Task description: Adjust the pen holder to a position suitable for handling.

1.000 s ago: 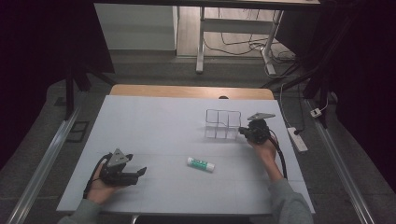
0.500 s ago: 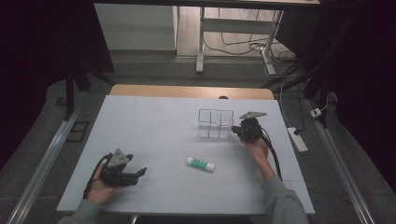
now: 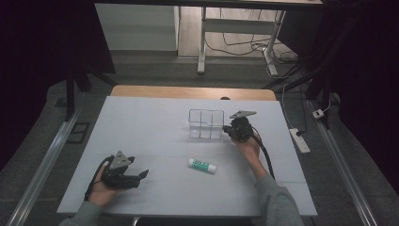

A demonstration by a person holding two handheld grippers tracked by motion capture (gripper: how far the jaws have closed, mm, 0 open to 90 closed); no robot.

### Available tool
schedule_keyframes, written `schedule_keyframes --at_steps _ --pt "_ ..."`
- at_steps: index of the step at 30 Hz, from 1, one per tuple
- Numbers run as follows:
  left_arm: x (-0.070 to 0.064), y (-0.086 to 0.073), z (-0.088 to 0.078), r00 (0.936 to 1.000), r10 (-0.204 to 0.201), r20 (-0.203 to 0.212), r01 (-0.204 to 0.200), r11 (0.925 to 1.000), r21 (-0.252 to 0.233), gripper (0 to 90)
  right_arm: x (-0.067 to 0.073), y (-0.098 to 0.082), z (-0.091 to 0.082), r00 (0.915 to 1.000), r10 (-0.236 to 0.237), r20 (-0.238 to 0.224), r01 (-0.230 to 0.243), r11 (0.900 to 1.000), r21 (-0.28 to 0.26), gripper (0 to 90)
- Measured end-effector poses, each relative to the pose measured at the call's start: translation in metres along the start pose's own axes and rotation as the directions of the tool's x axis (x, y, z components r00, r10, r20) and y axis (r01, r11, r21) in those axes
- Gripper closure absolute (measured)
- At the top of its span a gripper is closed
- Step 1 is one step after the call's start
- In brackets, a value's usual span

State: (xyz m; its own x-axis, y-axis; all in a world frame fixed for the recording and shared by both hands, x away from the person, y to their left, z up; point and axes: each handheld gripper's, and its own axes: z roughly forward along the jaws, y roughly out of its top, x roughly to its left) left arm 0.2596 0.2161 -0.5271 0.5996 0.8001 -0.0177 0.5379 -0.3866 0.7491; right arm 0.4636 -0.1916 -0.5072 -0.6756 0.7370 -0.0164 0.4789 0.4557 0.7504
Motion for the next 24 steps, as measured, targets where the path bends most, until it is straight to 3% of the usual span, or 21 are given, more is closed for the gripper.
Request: schedule_keyframes --at_steps 12,24 --pt "-0.003 0.003 0.002 1.0000 -0.001 -0.002 0.001 1.0000 0.004 23.6 0.016 0.011 0.016 0.9980 -0.040 -0.049 0.040 0.999 -0.006 89.5" --pt "-0.005 0.001 0.001 0.9998 -0.008 -0.016 0.008 1.0000 0.005 23.6 0.022 0.014 0.025 0.9967 -0.058 -0.057 0.057 0.998 -0.017 89.5"
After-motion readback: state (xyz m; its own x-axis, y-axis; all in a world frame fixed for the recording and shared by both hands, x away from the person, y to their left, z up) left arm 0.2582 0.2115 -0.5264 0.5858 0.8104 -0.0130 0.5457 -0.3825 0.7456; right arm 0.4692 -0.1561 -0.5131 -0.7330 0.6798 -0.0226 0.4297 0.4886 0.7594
